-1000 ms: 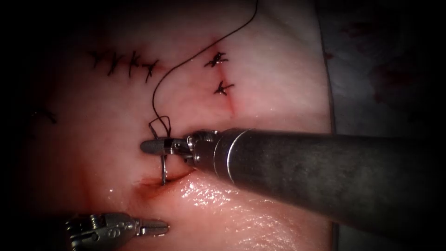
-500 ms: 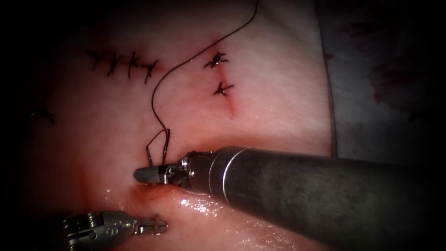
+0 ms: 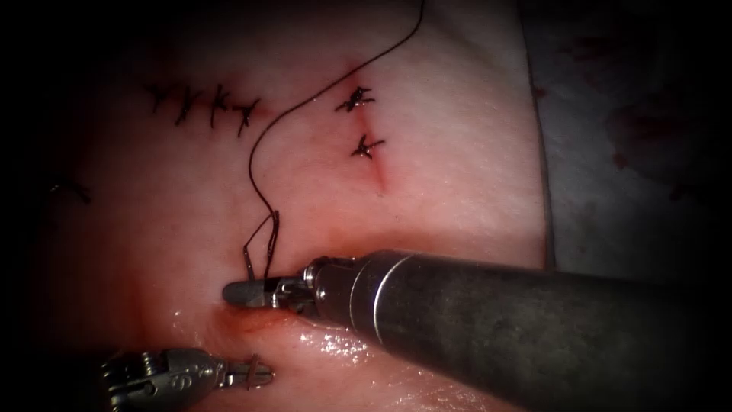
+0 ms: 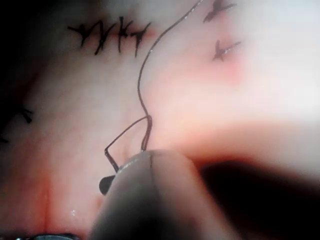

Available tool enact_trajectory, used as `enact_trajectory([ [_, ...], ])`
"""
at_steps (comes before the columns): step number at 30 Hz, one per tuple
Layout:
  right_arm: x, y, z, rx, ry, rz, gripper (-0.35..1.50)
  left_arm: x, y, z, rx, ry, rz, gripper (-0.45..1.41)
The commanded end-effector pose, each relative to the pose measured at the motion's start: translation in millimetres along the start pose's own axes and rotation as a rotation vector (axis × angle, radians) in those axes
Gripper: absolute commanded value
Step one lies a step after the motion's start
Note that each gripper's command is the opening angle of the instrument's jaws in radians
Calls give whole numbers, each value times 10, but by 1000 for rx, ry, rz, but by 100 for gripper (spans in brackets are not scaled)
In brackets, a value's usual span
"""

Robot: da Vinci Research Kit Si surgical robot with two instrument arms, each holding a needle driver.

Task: Wound Closure
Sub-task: Use the right gripper to throw the needle through the bottom of the cut, then use the left needle driver to pull the needle through the tissue.

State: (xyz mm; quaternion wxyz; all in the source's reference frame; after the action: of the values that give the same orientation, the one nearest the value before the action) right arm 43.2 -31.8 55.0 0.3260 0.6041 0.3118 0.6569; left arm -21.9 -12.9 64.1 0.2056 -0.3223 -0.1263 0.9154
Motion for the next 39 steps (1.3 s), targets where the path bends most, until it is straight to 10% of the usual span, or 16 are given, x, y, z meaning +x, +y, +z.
enact_trajectory([
  [1,14,-7,7,56,5,-42,-13,0,0,8,-1,1,-6,-43],
  [7,53,-17,-16,66,64,-187,-10,-1,-4,0,-8,5,24,-35],
  [17,96,4,-63,-94,111,-424,81,-6,-23,-26,33,151,35,36],
  [25,121,12,-94,-193,104,-552,115,-9,-34,-24,23,234,113,68],
  [39,139,5,-122,-217,82,-708,123,15,-45,4,-98,382,149,43],
])
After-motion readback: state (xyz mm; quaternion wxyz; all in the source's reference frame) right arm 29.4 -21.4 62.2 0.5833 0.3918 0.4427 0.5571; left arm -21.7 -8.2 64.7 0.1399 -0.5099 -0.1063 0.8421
